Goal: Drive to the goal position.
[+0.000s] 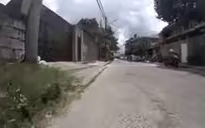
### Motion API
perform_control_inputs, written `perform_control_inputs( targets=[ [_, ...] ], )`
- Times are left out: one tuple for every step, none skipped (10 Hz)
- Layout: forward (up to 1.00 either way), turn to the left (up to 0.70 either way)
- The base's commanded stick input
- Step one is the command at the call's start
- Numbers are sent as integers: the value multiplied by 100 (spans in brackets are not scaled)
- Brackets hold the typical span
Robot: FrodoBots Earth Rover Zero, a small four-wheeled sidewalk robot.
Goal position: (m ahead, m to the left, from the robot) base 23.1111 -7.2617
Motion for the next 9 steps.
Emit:
perform_control_inputs(
  targets=[
    [100, -16],
    [100, -29],
    [100, -40],
    [100, -40],
    [100, -40],
    [100, -40],
    [100, -32],
    [100, 0],
    [100, 0]
  ],
)
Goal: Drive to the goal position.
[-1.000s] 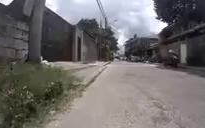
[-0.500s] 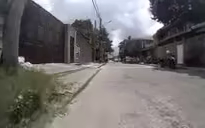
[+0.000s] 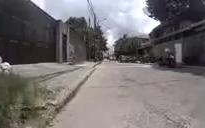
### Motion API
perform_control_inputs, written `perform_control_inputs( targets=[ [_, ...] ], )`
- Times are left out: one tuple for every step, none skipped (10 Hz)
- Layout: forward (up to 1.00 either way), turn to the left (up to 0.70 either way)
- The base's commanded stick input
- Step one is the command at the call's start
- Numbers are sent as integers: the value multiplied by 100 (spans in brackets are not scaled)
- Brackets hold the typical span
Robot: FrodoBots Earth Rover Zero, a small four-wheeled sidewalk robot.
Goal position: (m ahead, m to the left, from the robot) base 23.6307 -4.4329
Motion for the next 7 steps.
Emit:
perform_control_inputs(
  targets=[
    [100, 0],
    [100, 0],
    [100, 0],
    [100, 0],
    [100, 0],
    [100, 0],
    [100, 0]
  ],
)
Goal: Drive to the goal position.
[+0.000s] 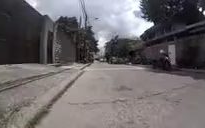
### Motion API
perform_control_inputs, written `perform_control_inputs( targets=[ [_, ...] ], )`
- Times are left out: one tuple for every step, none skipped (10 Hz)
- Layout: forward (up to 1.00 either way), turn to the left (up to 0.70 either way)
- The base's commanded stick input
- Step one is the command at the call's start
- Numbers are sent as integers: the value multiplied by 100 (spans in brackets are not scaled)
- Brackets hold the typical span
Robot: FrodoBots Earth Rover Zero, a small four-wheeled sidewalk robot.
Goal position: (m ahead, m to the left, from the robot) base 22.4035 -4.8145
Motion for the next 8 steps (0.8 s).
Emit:
perform_control_inputs(
  targets=[
    [100, 0],
    [100, 0],
    [100, 0],
    [100, 0],
    [100, 0],
    [100, 0],
    [100, 0],
    [100, 0]
  ],
)
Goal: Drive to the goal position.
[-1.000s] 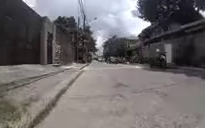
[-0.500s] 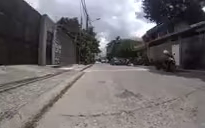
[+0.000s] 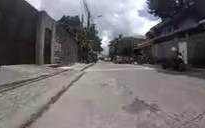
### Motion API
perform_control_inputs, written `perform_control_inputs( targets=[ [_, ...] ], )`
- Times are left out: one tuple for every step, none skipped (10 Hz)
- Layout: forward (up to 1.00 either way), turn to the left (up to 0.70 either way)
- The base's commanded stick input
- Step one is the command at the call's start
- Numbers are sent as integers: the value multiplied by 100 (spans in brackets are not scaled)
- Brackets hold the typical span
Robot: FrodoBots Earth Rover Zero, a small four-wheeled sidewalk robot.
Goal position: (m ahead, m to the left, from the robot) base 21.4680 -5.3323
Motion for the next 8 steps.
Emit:
perform_control_inputs(
  targets=[
    [100, 0],
    [100, 0],
    [100, 0],
    [100, 0],
    [100, 0],
    [100, 0],
    [100, 0],
    [100, 0]
  ],
)
